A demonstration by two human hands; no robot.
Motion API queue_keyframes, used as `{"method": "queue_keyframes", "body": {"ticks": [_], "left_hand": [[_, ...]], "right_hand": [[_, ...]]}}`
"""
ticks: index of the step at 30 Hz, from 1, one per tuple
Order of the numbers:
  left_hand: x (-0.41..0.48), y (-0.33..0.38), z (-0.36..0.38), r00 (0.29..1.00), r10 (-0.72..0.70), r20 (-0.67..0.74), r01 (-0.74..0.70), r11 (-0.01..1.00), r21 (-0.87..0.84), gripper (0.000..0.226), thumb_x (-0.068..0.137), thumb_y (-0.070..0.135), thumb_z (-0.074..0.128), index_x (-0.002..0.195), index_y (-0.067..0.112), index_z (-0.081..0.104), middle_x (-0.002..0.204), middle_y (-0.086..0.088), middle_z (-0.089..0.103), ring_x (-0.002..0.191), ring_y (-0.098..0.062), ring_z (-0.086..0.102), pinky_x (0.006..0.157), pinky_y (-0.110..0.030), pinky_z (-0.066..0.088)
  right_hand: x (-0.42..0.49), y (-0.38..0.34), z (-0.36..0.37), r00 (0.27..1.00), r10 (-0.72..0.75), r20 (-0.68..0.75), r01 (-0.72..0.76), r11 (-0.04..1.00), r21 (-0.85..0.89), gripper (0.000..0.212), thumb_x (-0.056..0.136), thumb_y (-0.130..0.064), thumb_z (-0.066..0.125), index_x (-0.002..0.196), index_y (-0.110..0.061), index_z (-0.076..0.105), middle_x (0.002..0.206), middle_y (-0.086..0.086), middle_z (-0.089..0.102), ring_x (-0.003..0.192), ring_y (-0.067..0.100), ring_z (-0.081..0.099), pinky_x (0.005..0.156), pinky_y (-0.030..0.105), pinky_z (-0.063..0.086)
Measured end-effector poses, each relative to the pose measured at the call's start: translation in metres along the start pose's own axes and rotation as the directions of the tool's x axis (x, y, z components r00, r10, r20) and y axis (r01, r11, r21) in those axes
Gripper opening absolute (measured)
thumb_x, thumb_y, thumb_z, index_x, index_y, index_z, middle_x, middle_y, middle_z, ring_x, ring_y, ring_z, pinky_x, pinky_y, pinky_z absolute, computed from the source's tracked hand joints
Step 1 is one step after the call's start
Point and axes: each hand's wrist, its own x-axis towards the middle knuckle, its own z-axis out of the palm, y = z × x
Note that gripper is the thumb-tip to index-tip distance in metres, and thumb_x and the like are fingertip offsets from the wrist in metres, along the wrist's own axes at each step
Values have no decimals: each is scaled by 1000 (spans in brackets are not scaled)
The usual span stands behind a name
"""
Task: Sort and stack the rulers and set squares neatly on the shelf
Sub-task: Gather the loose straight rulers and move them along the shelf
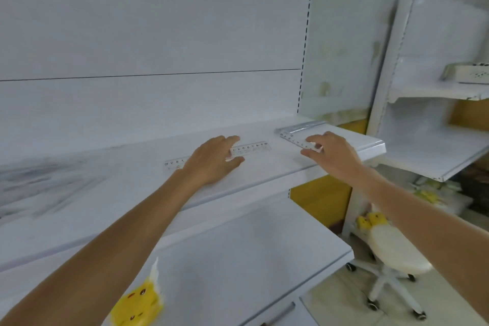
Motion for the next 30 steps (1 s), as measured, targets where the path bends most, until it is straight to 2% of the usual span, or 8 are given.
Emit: {"method": "queue_keyframes", "body": {"ticks": [4,7,10,14,16,19,25,30], "left_hand": [[34,31,32,998,-13,-56,11,999,-43,39,89,31,54,125,16,52,107,-1,54,89,-11,44,79,-25,36],[54,42,43,1000,-6,-1,6,1000,-3,42,91,36,50,130,22,49,109,0,53,91,-12,46,77,-25,36],[74,46,46,1000,-18,7,18,1000,-12,44,92,41,49,134,29,45,100,0,50,87,-16,49,75,-29,41],[105,42,48,1000,-25,-15,25,1000,-7,50,91,46,48,137,30,41,95,1,50,89,-18,52,81,-34,45],[122,39,50,1000,-23,-4,23,1000,-12,52,90,45,50,138,29,39,99,4,54,89,-17,52,80,-32,43],[145,35,56,999,-49,-22,49,998,-30,44,88,35,56,130,25,46,102,5,55,91,-16,52,78,-29,39],[164,33,66,997,-78,-24,78,997,-31,39,82,23,64,120,24,57,99,3,47,89,-16,51,86,-32,44],[173,28,65,973,-210,-100,207,978,-37,37,79,23,69,114,21,57,98,6,55,86,-14,55,83,-32,45]], "right_hand": [[10,49,-8,999,19,-31,-19,1000,16,43,88,-42,56,125,-20,57,104,5,56,95,21,57,75,29,41],[20,71,-10,1000,5,-9,-5,1000,-15,45,89,-39,57,128,-17,54,107,5,56,96,20,55,78,30,44],[35,84,-12,1000,-7,-28,7,1000,-3,51,88,-37,59,133,-15,49,111,2,60,99,17,56,83,33,47],[64,100,-5,997,-27,-67,27,1000,2,41,84,-33,65,120,-14,59,108,2,64,94,15,56,80,30,46],[81,107,-2,998,-25,-49,25,999,-20,39,85,-32,64,119,-14,60,110,3,64,96,16,56,80,27,44],[106,115,7,999,-46,-1,46,993,-105,40,88,-28,61,125,-15,56,120,4,60,109,21,54,91,31,43],[153,122,28,988,-146,46,147,989,-33,41,90,-19,56,131,-16,51,128,4,55,120,23,46,100,37,36],[190,124,39,945,-302,127,306,952,-8,39,89,-21,57,128,-25,52,121,-3,60,112,19,51,93,33,39]]}}
